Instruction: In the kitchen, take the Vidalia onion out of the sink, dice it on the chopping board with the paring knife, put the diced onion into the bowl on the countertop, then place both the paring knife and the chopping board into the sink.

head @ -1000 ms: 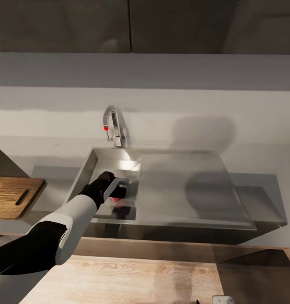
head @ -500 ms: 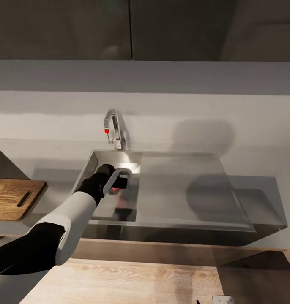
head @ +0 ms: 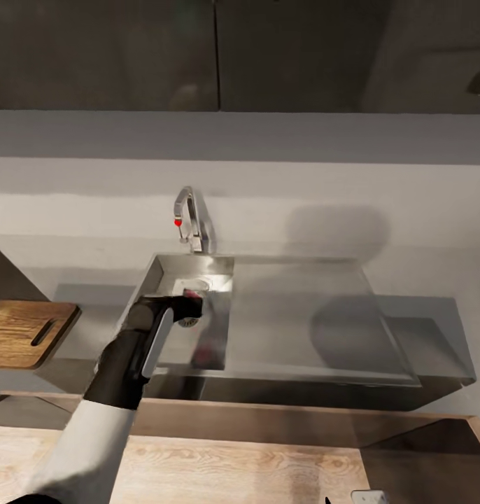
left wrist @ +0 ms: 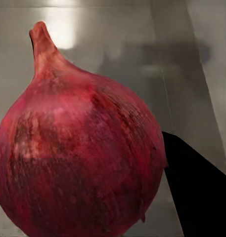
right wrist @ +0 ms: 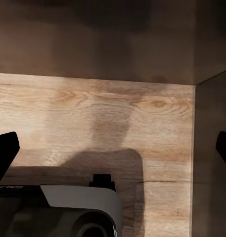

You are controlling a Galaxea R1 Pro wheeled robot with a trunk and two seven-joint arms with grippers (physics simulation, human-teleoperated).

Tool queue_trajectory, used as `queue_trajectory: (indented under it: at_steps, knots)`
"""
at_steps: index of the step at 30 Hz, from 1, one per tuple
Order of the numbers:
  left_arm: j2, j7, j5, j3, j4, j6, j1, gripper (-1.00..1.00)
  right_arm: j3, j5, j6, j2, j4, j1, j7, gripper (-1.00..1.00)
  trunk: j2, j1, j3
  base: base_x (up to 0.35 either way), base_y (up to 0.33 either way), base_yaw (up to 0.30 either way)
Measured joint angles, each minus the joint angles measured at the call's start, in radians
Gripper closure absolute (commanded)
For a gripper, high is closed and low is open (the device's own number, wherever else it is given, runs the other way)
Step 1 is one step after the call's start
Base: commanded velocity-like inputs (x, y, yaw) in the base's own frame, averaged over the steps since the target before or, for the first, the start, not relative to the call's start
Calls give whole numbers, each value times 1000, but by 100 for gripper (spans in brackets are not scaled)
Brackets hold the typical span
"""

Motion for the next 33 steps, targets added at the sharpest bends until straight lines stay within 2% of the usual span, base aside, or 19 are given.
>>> queue_trajectory:
  at_steps: [4, 8, 12, 17, 25, 27, 33]
  knots:
    - [16, -1, 3, 0, -145, 1, 100, 100, 0, 0, 0, 0, 1, 0, 0, -100, 0, 0, 6, -6, 0, 0]
    - [37, -1, 2, 0, -191, 2, 146, 100, 0, 0, 0, 0, 1, 0, 0, -100, 0, 1, 13, -198, 0, 0]
    - [44, -1, 3, 0, -197, 3, 156, 100, 0, 0, 0, 0, 1, 0, 0, -100, 0, 1, 19, -309, 0, 0]
    - [41, -2, 4, 3, -198, 0, 157, 100, 0, 0, 0, 0, 1, 0, 0, -100, 0, 1, 27, -249, 0, 0]
    - [34, -4, 4, 7, -199, -6, 154, 100, 0, 0, 0, 0, 2, 0, 0, -100, 0, 0, 40, -27, 0, 0]
    - [23, -4, 4, 7, -200, -6, 153, 100, 0, 0, 0, 0, 3, 0, 0, -100, 0, 0, 43, -1, 0, 0]
    - [13, -5, 3, 7, -200, -23, 150, 100, 0, 0, 0, 0, 3, 0, 0, -100, 0, 0, 52, 0, 0, 0]
